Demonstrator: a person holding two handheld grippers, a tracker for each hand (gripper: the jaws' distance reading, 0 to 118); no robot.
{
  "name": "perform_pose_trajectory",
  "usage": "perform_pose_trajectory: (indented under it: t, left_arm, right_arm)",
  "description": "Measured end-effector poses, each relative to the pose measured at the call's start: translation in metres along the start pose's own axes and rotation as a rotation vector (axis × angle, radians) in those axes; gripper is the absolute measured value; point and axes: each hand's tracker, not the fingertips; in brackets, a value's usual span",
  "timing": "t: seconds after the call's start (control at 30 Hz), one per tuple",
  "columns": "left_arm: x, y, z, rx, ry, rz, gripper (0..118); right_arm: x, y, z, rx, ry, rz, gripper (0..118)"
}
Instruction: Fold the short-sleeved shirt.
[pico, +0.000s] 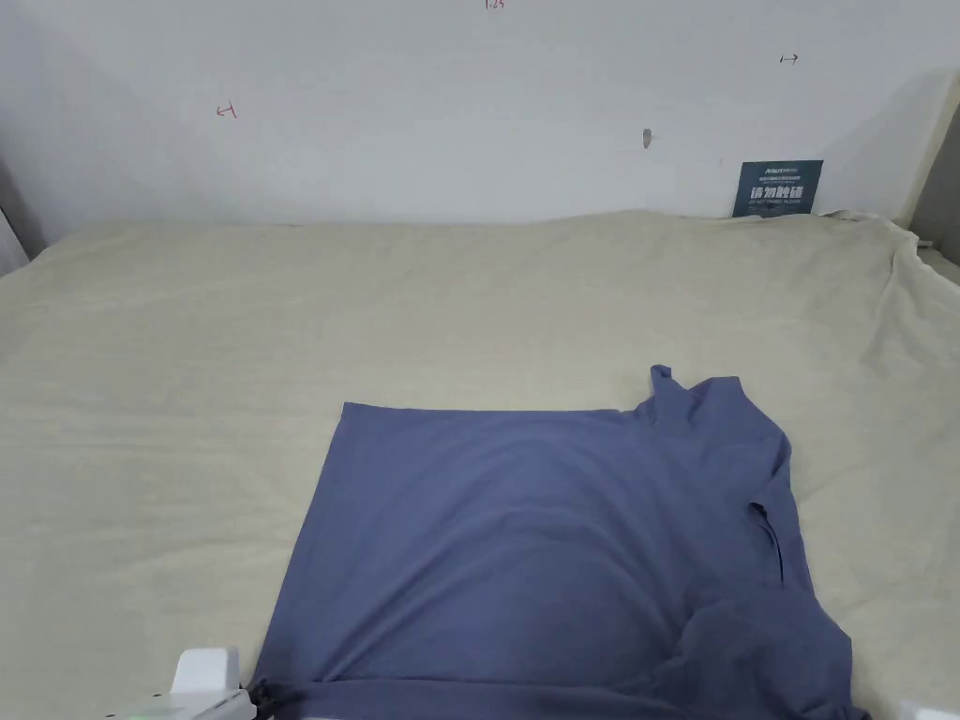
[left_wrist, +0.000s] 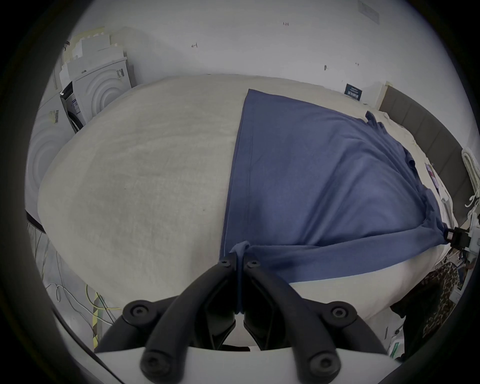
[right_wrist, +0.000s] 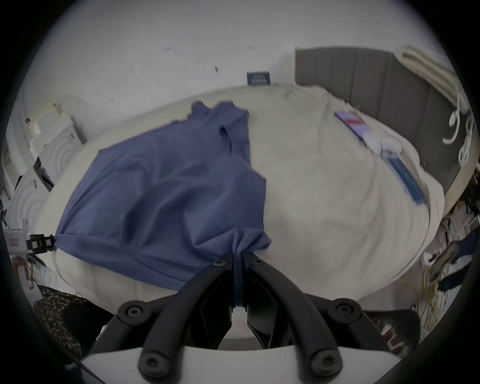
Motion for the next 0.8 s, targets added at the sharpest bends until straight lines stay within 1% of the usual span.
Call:
perform_pose_trajectory:
  t: [0.07,0.13,0.17,0.2,0.23,0.27,0.3,0.33,0.37,0.4,0.47,0.53,0.7,0.8]
  left_arm:
    - [0.002,0.001,0.001,0.005,0.012,0.001,1]
    - [0.002,0.003,0.002,-0.001,0.018,0.012,2]
    - [0.003,0.003,0.002,-0.004,0.019,0.016,4]
    - [0.003,0.005,0.004,-0.009,0.021,0.023,10]
    - [0.004,0.007,0.005,-0.023,0.022,0.046,20]
    - [0.004,0.009,0.007,-0.042,0.021,0.083,32]
    - [0.004,0.011,0.01,-0.054,0.01,0.11,53]
    - [0.005,0.014,0.014,-0.061,0.014,0.144,81]
    - [0.008,0.019,0.02,-0.06,0.021,0.162,96]
    - [0.01,0.024,0.028,-0.046,0.016,0.172,105]
    - [0.014,0.035,0.048,0.049,-0.021,0.183,106]
    - [0.022,0.049,0.069,0.149,-0.032,0.164,106]
    - [0.047,0.082,0.113,0.35,-0.015,0.065,106]
    - [0.06,0.091,0.131,0.476,0.002,0.042,105]
  right_arm:
    - [-0.001,-0.004,-0.01,-0.032,-0.012,-0.018,5]
    - [-0.002,-0.005,-0.011,-0.03,-0.02,-0.025,5]
    - [-0.004,-0.003,-0.01,-0.028,-0.028,-0.025,5]
    - [-0.006,0.0,-0.009,-0.032,-0.033,-0.019,6]
    - [-0.007,0.002,-0.007,-0.038,-0.033,-0.013,11]
    - [-0.008,0.005,-0.004,-0.045,-0.034,-0.007,19]
    - [-0.008,0.008,0.0,-0.051,-0.034,-0.005,34]
    - [-0.009,0.013,0.006,-0.05,-0.033,-0.005,60]
    - [-0.009,0.018,0.012,-0.04,-0.03,-0.006,76]
    - [-0.009,0.026,0.021,0.002,-0.023,-0.014,84]
    - [-0.011,0.043,0.044,0.109,0.023,-0.018,84]
    - [-0.017,0.064,0.068,0.207,0.036,-0.017,84]
    - [-0.039,0.099,0.107,0.387,0.034,0.065,84]
    - [-0.054,0.108,0.12,0.457,0.031,0.1,84]
